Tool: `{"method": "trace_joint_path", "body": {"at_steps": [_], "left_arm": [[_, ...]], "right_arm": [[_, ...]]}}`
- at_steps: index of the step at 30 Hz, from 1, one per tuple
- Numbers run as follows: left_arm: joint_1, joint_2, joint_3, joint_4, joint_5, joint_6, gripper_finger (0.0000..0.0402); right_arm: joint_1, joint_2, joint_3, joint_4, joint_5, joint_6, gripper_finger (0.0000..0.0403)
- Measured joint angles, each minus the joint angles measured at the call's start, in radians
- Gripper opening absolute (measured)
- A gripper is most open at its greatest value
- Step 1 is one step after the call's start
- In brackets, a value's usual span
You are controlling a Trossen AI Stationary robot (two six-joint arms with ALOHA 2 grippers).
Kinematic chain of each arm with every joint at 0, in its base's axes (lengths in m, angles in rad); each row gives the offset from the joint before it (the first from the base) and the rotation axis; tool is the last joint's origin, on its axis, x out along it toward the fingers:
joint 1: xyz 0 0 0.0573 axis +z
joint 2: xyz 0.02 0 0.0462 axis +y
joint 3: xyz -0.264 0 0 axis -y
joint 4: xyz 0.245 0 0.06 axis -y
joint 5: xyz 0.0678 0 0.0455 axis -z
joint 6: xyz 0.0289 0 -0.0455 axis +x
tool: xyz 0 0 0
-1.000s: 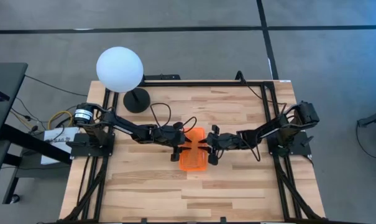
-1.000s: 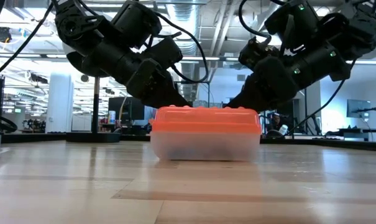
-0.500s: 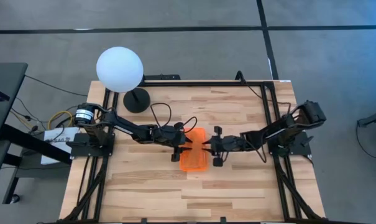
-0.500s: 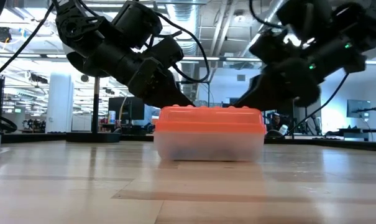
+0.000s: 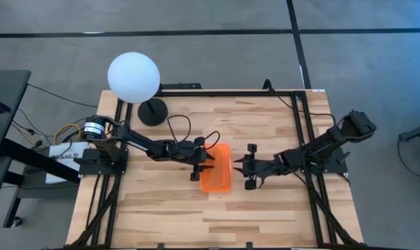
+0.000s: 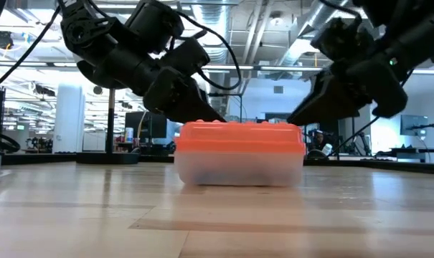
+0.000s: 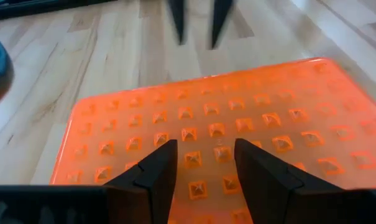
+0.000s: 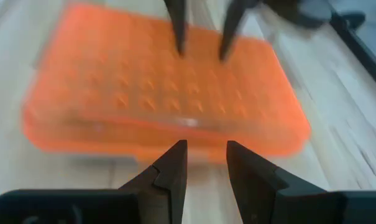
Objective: Pick & place school supplies into a supply box
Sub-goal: Close the orange supply box, then return to Home Position
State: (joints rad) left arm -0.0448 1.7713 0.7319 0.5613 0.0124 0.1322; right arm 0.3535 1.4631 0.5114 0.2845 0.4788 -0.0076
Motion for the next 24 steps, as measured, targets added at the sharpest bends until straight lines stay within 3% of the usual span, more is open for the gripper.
{"method": "trace_joint_path", "body": {"at_steps": [15, 20, 24], "left_arm": [[-0.046, -0.054, 0.002, 0.083, -0.002, 0.085, 0.0157], [-0.069, -0.221, 0.003, 0.09, -0.037, 0.15, 0.0157], [-0.093, -0.448, 0.005, -0.073, -0.22, 0.153, 0.0157]], "right_arm": [[0.0, -0.008, -0.036, 0.015, 0.051, -0.009, 0.0107], [0.0, -0.084, -0.036, 0.035, 0.057, -0.129, 0.0107], [0.0, -0.202, -0.035, 0.029, 0.107, -0.165, 0.0107]]}}
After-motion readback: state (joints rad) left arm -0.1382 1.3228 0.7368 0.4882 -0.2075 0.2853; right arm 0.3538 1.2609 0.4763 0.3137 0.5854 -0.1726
